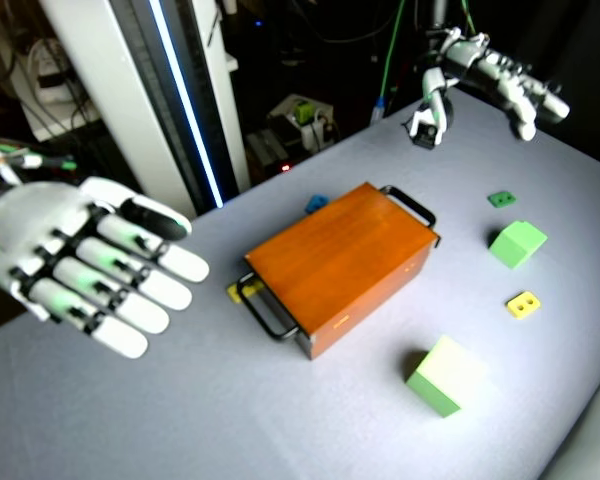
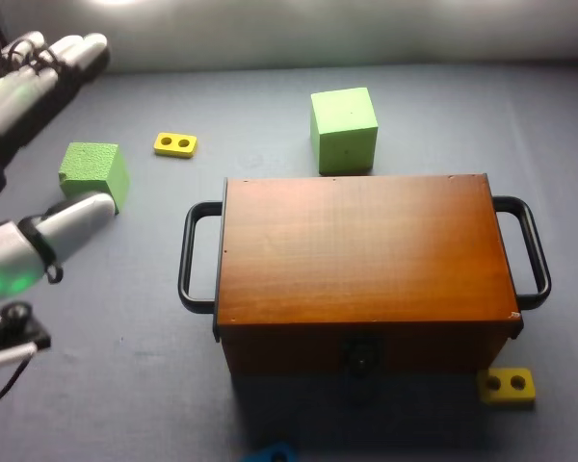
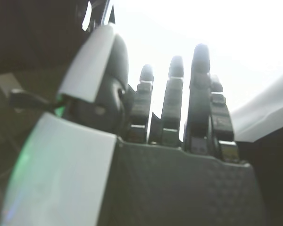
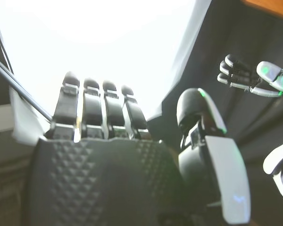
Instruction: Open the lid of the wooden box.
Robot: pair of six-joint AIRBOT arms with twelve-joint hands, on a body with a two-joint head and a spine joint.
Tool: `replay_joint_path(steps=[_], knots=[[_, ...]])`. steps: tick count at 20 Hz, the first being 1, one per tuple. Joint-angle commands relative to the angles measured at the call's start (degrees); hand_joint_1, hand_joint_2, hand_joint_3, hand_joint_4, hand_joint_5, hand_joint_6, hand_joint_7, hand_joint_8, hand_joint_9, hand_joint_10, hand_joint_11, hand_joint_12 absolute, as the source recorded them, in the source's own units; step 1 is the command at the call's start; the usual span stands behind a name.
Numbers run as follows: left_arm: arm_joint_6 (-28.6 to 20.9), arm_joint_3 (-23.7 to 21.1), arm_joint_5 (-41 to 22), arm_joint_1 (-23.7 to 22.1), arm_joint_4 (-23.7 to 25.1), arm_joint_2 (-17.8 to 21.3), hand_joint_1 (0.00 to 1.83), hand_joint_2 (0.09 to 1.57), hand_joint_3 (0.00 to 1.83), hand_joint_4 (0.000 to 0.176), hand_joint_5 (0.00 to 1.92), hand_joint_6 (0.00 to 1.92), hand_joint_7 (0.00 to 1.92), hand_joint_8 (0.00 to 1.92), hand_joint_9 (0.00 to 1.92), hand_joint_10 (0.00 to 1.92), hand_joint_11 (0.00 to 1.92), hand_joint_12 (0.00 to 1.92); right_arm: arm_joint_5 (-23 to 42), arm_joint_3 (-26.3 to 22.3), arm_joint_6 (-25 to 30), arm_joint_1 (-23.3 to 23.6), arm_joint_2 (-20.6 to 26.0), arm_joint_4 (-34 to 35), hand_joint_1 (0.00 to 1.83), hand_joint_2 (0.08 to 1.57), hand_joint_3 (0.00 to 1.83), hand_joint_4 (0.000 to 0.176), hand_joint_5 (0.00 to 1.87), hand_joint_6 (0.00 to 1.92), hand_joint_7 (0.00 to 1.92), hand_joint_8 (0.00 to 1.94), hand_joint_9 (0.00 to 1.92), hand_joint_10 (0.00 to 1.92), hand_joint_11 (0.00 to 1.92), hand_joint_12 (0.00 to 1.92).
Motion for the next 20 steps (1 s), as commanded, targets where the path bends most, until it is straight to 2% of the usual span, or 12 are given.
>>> replay_joint_path(steps=[1, 3, 5, 7, 10, 13, 14, 16, 17, 18, 19, 20], knots=[[-0.1, -0.02, -6.07, -0.33, -0.54, 0.5, 0.14, 1.37, 0.04, 0.052, 0.0, 0.0, 0.0, 0.0, 0.0, 0.0, 0.0, 0.0, 6.13, 0.02, -0.05, -0.03, 0.11, -0.22, 0.28, 1.42, 0.01, 0.0, 0.08, 0.03, 0.0, 0.0, 0.0, 0.0, 0.0, 0.15], [-0.09, 0.02, -5.17, 0.08, -0.54, 0.64, 0.05, 1.37, 0.03, 0.032, 0.0, 0.0, 0.0, 0.0, 0.0, 0.0, 0.0, 0.0, 4.83, 0.01, -0.39, -0.11, 0.05, -0.21, 0.36, 1.41, 0.0, 0.0, 0.09, 0.02, 0.0, 0.0, 0.0, 0.0, 0.0, 0.16], [-0.08, -0.01, -4.55, 0.36, -0.54, 0.88, 0.1, 1.36, 0.02, 0.033, 0.0, 0.0, 0.0, 0.0, 0.0, 0.0, 0.0, 0.0, 3.93, 0.04, -0.53, -0.11, 0.04, -0.22, 0.39, 1.4, 0.0, 0.0, 0.12, 0.02, 0.01, 0.0, 0.0, 0.0, 0.0, 0.12], [-0.08, -0.05, -3.55, 0.92, -0.54, 1.21, 0.11, 1.34, 0.0, 0.037, 0.02, 0.01, 0.0, 0.0, 0.0, 0.0, 0.0, 0.0, 2.34, 0.24, -0.56, -0.11, 0.04, -0.26, 0.45, 1.38, 0.0, 0.0, 0.15, 0.01, 0.04, 0.0, 0.01, 0.0, 0.0, 0.23], [-0.1, -0.18, -0.83, 1.77, 0.01, 2.08, 0.09, 1.34, 0.0, 0.014, 0.1, 0.04, 0.0, 0.0, 0.0, 0.0, 0.0, 0.0, -0.6, 0.68, -0.56, -0.11, -0.02, -0.53, 0.43, 1.39, 0.0, 0.0, 0.17, 0.0, 0.06, 0.0, 0.03, 0.01, 0.0, 0.01], [-0.21, -0.31, 3.36, 1.76, 2.18, 3.14, 0.13, 1.36, 0.01, 0.025, 0.11, 0.04, 0.01, 0.0, 0.0, 0.0, 0.0, 0.0, -3.53, 1.04, -0.55, -0.08, -0.03, -1.08, 0.42, 1.39, 0.0, 0.0, 0.17, 0.0, 0.08, 0.01, 0.04, 0.02, 0.0, 0.0], [-0.43, -0.32, 4.6, 1.76, 2.79, 3.44, 0.12, 1.37, 0.01, 0.015, 0.12, 0.03, 0.02, 0.0, 0.0, 0.0, 0.0, 0.0, -4.68, 1.21, -0.55, -0.02, -0.01, -1.4, 0.42, 1.39, 0.0, 0.0, 0.15, 0.0, 0.07, 0.0, 0.03, 0.01, 0.01, 0.01], [-1.17, -0.28, 7.81, 1.76, 4.45, 3.98, 0.09, 1.37, 0.01, 0.05, 0.08, 0.01, 0.0, 0.0, 0.0, 0.0, 0.0, 0.0, -8.06, 1.56, -0.55, 0.23, 0.06, -2.2, 0.47, 1.39, 0.0, 0.0, 0.15, 0.0, 0.06, 0.0, 0.02, 0.01, 0.0, 0.0], [-1.6, -0.24, 9.15, 1.75, 5.27, 4.13, 0.09, 1.37, 0.01, 0.055, 0.08, 0.01, 0.0, 0.0, 0.0, 0.0, 0.0, 0.0, -9.23, 1.7, -0.55, 0.3, 0.08, -2.43, 0.47, 1.39, 0.0, 0.0, 0.14, 0.0, 0.06, 0.0, 0.02, 0.01, 0.0, 0.0], [-2.01, -0.18, 10.17, 1.73, 5.98, 4.24, 0.1, 1.37, 0.01, 0.051, 0.07, 0.01, 0.0, 0.0, 0.0, 0.0, 0.0, 0.0, -10.2, 1.82, -0.55, 0.37, 0.09, -2.63, 0.41, 1.39, 0.0, 0.0, 0.11, 0.0, 0.04, 0.0, 0.01, 0.0, 0.0, 0.0], [-2.6, -0.12, 11.99, 1.7, 7.14, 4.35, 0.08, 1.38, 0.01, 0.061, 0.04, 0.0, 0.0, 0.0, 0.0, 0.0, 0.0, 0.0, -11.61, 1.99, -0.55, 0.49, 0.09, -2.97, 0.38, 1.39, 0.0, 0.0, 0.11, 0.0, 0.05, 0.01, 0.02, 0.01, 0.0, 0.0], [-2.92, -0.05, 13.15, 1.68, 7.77, 4.35, 0.13, 1.38, 0.01, 0.045, 0.03, 0.0, 0.0, 0.0, 0.0, 0.0, 0.0, 0.0, -12.76, 2.1, -0.55, 0.56, 0.09, -3.15, 0.35, 1.38, 0.0, 0.0, 0.11, 0.0, 0.05, 0.0, 0.03, 0.01, 0.02, 0.01]])
